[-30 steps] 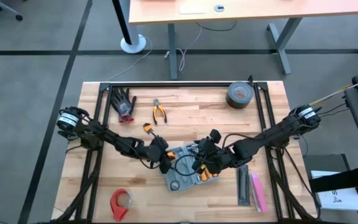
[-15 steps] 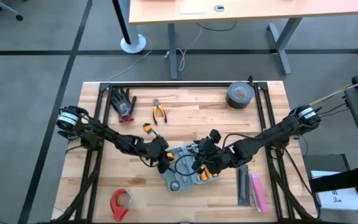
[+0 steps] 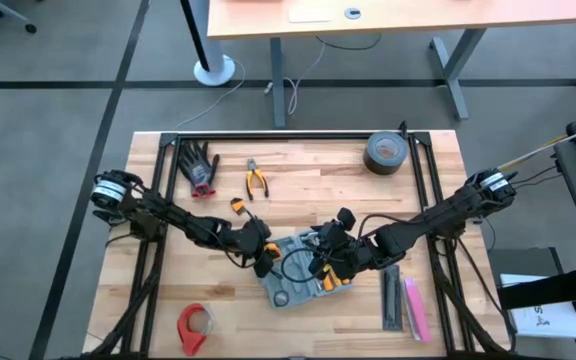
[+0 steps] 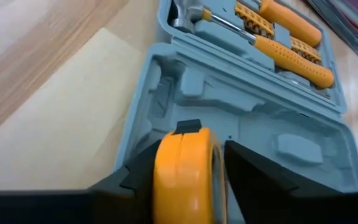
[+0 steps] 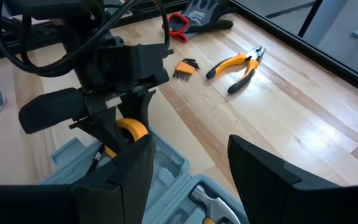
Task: Prefit tool cases
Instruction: Put the tape measure into the gray tool box
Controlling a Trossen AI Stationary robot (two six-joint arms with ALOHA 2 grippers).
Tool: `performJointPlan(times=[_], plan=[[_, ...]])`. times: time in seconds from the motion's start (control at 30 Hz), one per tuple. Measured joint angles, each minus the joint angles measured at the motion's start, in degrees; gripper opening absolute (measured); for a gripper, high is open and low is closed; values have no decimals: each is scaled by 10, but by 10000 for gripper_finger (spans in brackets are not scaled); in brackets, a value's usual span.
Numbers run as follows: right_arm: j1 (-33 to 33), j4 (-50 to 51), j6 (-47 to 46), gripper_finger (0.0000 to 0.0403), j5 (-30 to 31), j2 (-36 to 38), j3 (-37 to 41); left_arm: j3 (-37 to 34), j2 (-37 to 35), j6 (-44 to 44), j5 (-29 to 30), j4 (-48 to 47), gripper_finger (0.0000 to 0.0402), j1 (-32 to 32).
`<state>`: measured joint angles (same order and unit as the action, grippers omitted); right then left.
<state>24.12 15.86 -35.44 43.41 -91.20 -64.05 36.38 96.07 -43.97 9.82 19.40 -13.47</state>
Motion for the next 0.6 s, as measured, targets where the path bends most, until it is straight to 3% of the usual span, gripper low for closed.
performJointPlan(times=[0.33,0.6], plan=[[-1,-2,0,186,0,0,0,6,0,26,23,1,233,1],[-1,-3,0,186,0,0,0,20,0,33,20,0,242,1]])
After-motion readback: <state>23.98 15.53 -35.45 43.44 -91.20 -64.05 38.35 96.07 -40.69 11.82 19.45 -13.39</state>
